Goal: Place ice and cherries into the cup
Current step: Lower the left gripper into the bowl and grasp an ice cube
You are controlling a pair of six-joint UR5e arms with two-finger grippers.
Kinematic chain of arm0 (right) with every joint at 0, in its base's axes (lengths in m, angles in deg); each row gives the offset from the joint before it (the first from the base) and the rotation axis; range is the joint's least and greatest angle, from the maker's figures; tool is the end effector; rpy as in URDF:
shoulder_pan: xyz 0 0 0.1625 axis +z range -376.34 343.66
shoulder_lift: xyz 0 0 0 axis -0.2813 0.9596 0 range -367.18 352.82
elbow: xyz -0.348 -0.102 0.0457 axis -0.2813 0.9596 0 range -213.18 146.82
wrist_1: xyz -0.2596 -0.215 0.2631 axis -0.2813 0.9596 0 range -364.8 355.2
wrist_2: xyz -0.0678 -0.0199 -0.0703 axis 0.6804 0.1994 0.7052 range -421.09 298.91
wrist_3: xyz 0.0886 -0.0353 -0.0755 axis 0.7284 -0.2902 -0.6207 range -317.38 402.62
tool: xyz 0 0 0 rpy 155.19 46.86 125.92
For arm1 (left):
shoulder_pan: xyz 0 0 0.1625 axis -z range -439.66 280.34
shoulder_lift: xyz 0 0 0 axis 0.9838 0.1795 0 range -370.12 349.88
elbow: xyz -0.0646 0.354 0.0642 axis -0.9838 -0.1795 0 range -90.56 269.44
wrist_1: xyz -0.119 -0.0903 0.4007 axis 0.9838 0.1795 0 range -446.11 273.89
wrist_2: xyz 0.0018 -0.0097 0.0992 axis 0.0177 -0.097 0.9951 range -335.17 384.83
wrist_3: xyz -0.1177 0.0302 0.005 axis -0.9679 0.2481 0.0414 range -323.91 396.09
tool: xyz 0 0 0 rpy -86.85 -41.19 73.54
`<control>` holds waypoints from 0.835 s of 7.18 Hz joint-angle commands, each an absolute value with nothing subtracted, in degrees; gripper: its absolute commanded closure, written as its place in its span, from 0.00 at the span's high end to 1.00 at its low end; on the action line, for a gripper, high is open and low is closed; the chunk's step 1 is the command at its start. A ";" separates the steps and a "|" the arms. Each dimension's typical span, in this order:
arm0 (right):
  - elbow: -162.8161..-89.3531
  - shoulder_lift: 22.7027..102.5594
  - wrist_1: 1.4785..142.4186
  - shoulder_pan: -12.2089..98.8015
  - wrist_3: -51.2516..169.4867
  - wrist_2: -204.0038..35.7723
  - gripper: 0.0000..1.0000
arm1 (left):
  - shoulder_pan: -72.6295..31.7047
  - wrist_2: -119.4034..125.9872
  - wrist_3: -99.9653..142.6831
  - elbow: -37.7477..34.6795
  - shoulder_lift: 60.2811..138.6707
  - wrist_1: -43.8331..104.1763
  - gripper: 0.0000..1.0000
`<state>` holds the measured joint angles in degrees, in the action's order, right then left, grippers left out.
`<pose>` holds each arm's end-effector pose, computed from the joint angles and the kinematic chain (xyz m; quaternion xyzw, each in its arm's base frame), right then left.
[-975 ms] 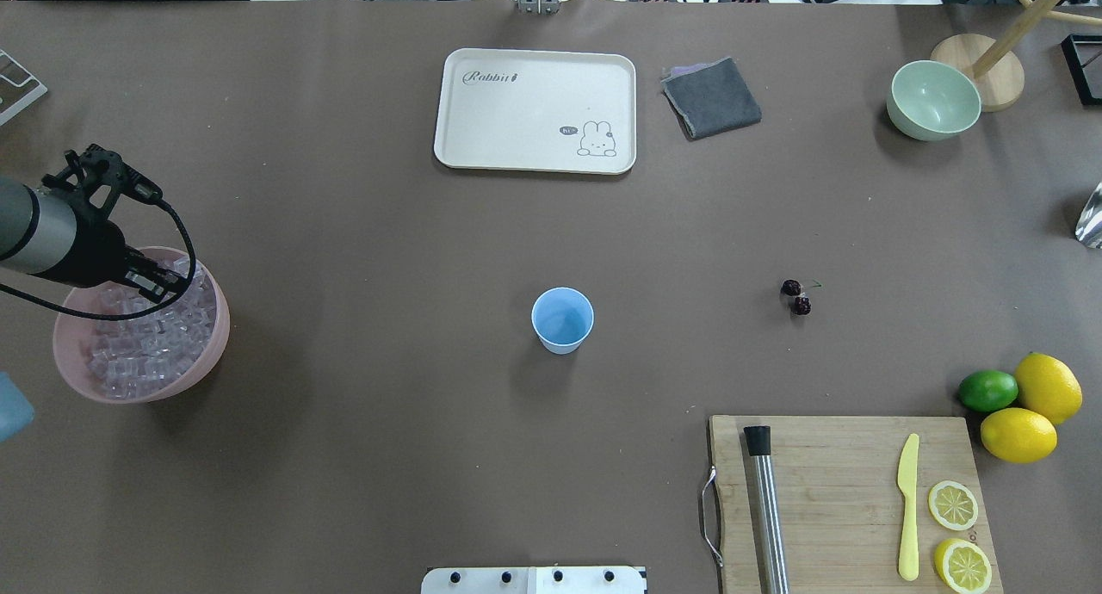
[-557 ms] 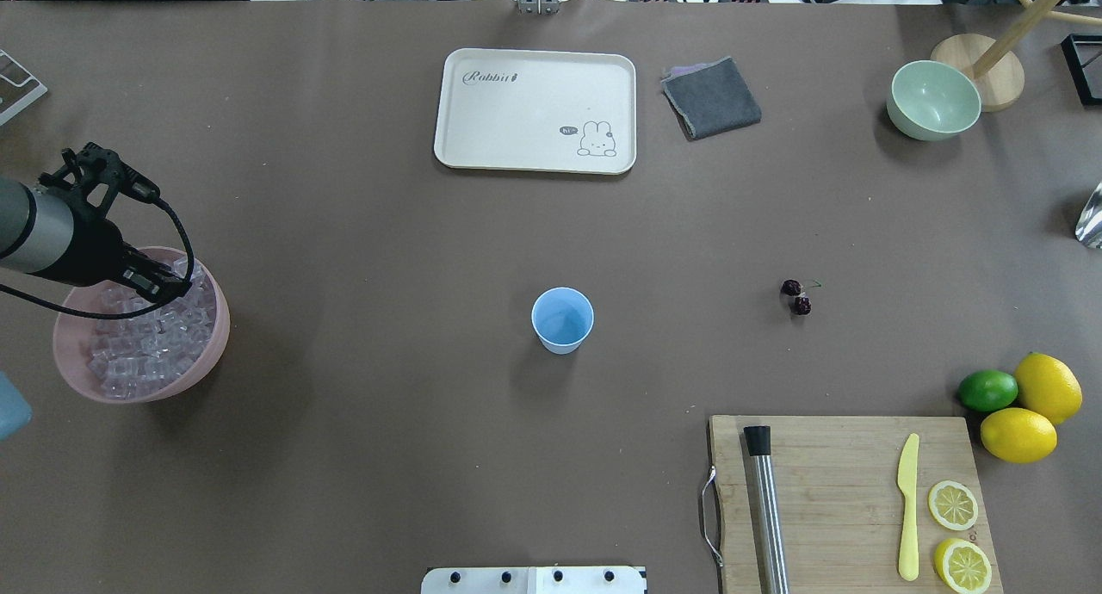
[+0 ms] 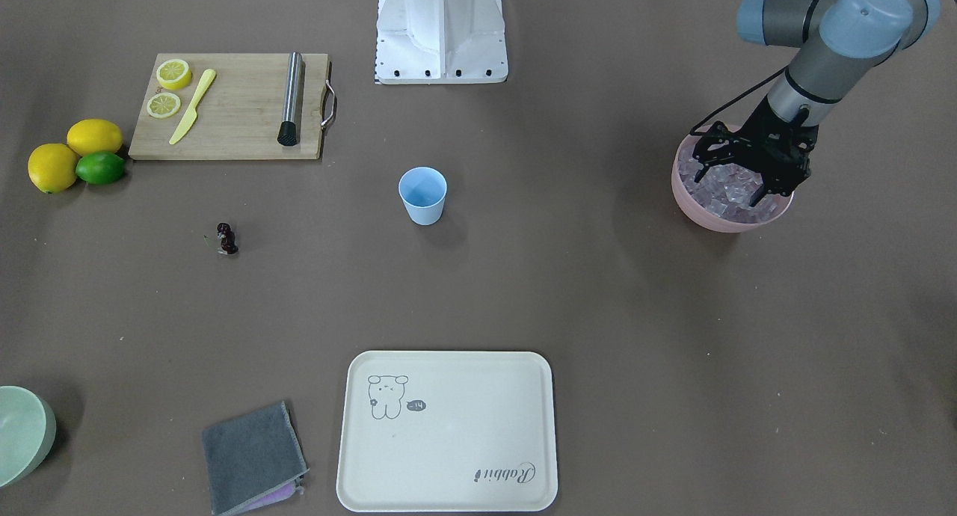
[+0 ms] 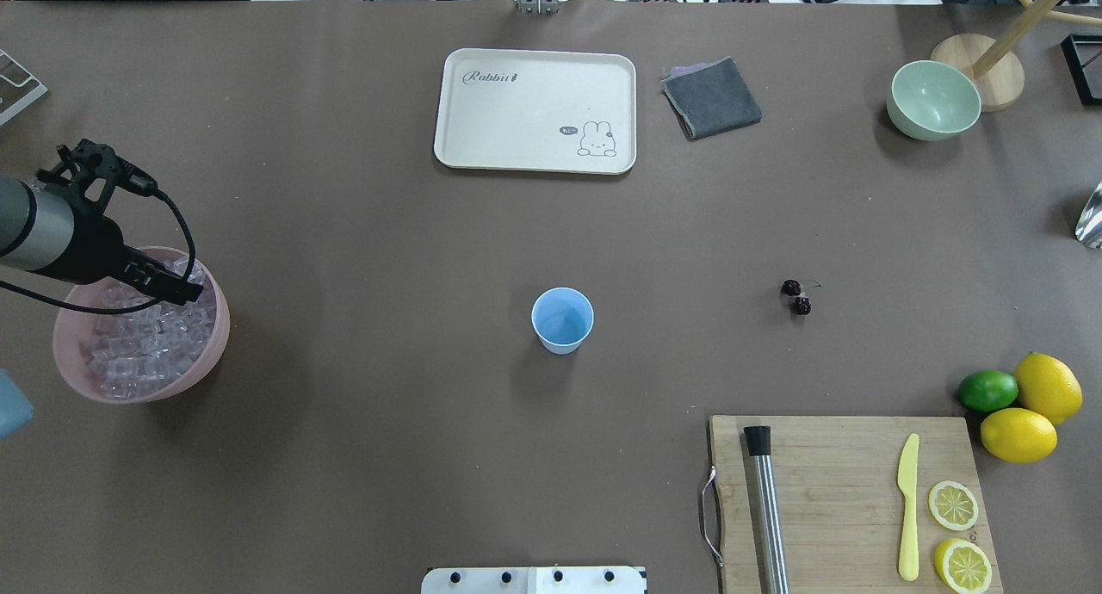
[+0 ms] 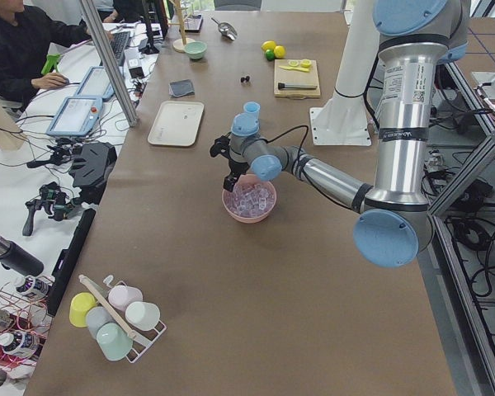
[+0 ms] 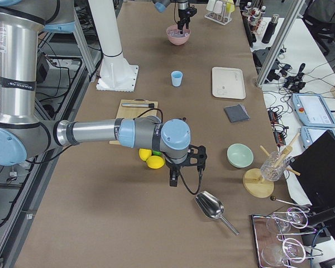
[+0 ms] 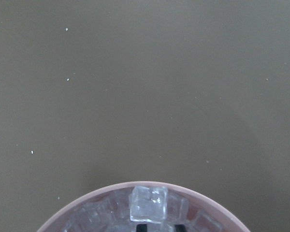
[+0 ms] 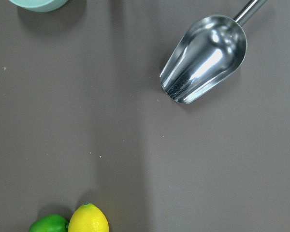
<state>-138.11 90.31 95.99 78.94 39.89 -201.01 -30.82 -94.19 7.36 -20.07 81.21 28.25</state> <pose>0.0815 -0.4445 0.5563 0.0030 -0.4226 0.0325 0.9057 0.2955 -0.4508 0.3876 0.1723 0.4026 0.1924 0.8781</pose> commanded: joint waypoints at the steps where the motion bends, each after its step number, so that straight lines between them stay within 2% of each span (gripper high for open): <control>1: -138.12 90.03 95.92 78.94 39.89 -201.02 1.00 | -30.88 -94.18 6.65 -19.46 81.55 28.24 0.91; 6: -138.03 90.12 95.93 78.85 39.89 -201.02 1.00 | -30.97 -94.18 7.52 -17.36 83.30 28.24 0.89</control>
